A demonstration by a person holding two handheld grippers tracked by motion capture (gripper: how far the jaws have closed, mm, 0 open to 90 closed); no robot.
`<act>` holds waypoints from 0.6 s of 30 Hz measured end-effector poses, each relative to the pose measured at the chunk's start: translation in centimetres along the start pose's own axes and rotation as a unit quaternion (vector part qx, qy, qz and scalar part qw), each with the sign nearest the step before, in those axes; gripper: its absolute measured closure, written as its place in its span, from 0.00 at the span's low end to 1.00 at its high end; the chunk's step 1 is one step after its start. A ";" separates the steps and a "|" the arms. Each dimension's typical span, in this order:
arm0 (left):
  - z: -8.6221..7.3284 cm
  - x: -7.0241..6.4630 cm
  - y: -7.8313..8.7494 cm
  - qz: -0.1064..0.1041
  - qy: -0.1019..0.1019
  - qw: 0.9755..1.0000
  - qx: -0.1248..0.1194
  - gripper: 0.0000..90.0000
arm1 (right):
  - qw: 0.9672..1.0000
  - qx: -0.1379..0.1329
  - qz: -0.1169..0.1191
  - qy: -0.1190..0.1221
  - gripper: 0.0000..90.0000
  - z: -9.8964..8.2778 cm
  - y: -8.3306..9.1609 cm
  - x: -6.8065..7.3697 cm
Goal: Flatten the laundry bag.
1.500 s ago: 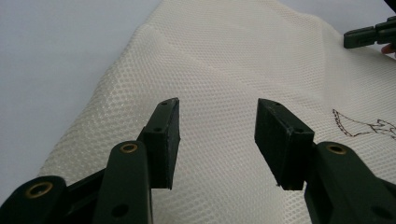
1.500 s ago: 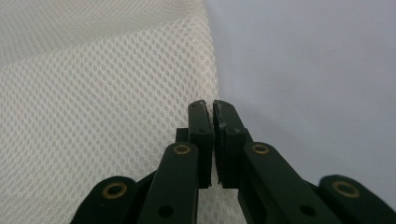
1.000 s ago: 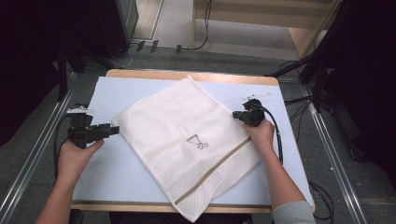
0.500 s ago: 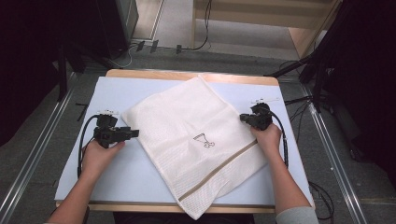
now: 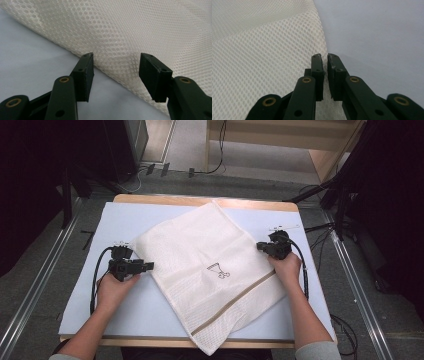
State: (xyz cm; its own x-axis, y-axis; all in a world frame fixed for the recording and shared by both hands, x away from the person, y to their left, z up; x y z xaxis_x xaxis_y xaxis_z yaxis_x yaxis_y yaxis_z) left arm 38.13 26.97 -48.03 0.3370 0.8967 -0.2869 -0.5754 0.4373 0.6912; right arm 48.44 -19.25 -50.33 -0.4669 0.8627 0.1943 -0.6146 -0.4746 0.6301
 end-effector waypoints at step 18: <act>0.4 -0.5 -0.9 -0.002 0.006 1.000 0.010 0.96 | 1.000 0.001 -0.001 0.007 0.95 0.0 0.0 0.1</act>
State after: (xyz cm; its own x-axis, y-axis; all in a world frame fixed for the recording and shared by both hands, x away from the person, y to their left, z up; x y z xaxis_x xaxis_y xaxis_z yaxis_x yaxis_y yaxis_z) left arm 38.80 26.10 -48.23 0.3315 0.8953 -0.2975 -0.5592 0.4404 0.7024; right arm 48.39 -19.17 -50.30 -0.4748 0.8611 0.1821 -0.6145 -0.4724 0.6318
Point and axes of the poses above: each handheld gripper's, and its own axes: y roughly backward along the jaws, z roughly out of its top, x roughly to its left, the point moved 4 cm from there along -y, roughly forward along the jaws, and after that the axes turned 6 degrees about -x, right-handed, at the moved point
